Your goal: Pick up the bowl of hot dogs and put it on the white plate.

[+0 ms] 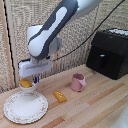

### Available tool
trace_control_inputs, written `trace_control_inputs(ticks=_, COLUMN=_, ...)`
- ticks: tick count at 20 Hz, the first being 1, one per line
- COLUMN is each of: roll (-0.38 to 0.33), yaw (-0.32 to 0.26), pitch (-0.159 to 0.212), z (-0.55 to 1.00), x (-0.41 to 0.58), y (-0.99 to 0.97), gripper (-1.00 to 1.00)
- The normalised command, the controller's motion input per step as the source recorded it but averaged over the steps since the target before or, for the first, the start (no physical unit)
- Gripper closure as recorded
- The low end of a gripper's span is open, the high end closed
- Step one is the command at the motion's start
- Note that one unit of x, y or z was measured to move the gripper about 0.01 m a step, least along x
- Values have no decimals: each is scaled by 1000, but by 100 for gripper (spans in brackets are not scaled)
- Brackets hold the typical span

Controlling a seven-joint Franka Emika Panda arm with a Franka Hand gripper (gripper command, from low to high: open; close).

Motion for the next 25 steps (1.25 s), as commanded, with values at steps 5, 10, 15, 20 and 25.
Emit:
trace_control_inputs(ticks=5, roll=0, yaw=99, pitch=39, z=-391, x=63, y=327, gripper=100)
trace_control_inputs(ticks=10, roll=-21, yaw=99, pitch=40, z=-374, x=71, y=194, gripper=100)
trace_control_inputs(ticks=15, roll=-6, yaw=52, pitch=-4, z=20, x=55, y=-21, gripper=-100)
trace_control_inputs(ticks=20, roll=26, yaw=46, pitch=28, z=521, x=15, y=-128, gripper=-100)
trace_control_inputs(ticks=25, roll=1, yaw=24, pitch=8, z=387, x=5, y=-62, gripper=-100)
